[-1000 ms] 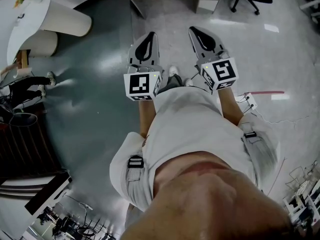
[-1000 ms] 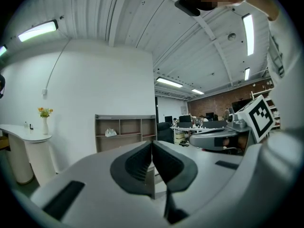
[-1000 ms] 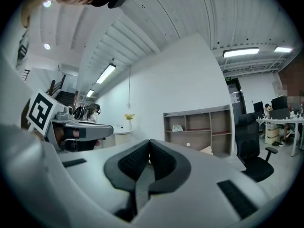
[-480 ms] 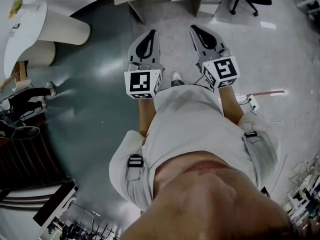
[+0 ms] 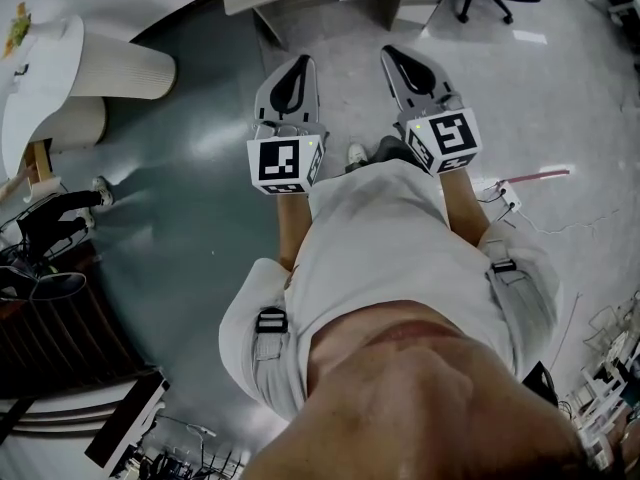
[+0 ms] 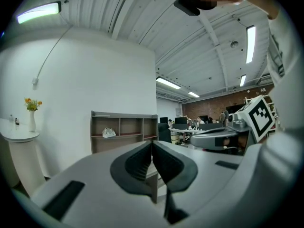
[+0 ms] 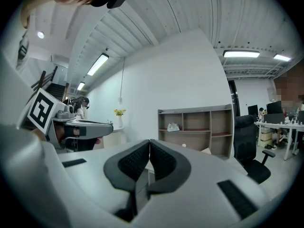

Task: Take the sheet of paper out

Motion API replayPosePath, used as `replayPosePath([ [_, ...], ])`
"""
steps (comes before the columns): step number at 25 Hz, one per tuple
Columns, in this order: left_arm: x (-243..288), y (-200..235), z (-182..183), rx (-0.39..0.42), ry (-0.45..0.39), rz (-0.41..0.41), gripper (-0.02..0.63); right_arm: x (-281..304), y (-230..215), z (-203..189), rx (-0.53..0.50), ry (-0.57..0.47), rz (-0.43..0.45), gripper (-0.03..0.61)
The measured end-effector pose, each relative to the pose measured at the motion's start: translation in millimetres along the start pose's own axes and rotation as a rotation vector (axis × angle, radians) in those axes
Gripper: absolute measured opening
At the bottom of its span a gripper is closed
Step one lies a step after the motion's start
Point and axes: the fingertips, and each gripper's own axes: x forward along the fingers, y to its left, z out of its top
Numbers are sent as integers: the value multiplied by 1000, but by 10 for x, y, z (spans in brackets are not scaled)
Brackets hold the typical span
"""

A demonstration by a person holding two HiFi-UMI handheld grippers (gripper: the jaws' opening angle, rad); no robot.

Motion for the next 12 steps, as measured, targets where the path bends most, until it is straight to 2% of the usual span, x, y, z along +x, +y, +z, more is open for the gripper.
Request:
replayPosePath([
  [12, 495, 227, -38, -6, 6, 13, 23, 407, -368, -10, 1, 7, -4, 20],
])
